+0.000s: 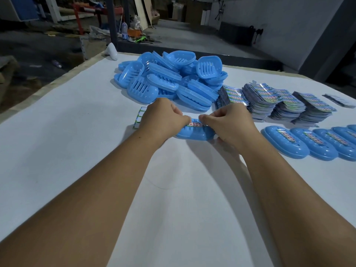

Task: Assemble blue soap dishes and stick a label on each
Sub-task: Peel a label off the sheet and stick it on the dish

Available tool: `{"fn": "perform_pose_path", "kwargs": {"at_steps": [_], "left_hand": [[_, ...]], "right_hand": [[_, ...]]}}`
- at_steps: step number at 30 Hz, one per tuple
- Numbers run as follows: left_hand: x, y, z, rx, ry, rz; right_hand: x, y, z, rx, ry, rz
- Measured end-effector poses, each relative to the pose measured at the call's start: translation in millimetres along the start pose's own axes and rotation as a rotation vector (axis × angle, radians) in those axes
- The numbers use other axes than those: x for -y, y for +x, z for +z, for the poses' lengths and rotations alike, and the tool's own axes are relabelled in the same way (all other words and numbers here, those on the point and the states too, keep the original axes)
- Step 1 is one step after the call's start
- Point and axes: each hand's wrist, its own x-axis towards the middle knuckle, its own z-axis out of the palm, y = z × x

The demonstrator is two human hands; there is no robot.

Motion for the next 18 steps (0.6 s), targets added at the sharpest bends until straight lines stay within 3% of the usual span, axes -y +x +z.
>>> {"fn": "perform_pose_path", "kwargs": {"at_steps": [3,9,13,18], "left_hand": [[0,2,-2,-0.015,-0.057,0.009],[-4,8,-7,-0.15,-0.032,0.068],[-3,9,-7,-0.172,-0.021,0.114],[-4,10,-7,-0.2,0.003,0.123]], "right_hand": [[-1,2,-2,-0.037,-0.022,-0.112],[1,-9,3,0.355,-0.103,-0.266],[3,-14,5,0.286,-0.236,-0.314],[3,-19,-9,0.092,-0.575,-0.189]]}}
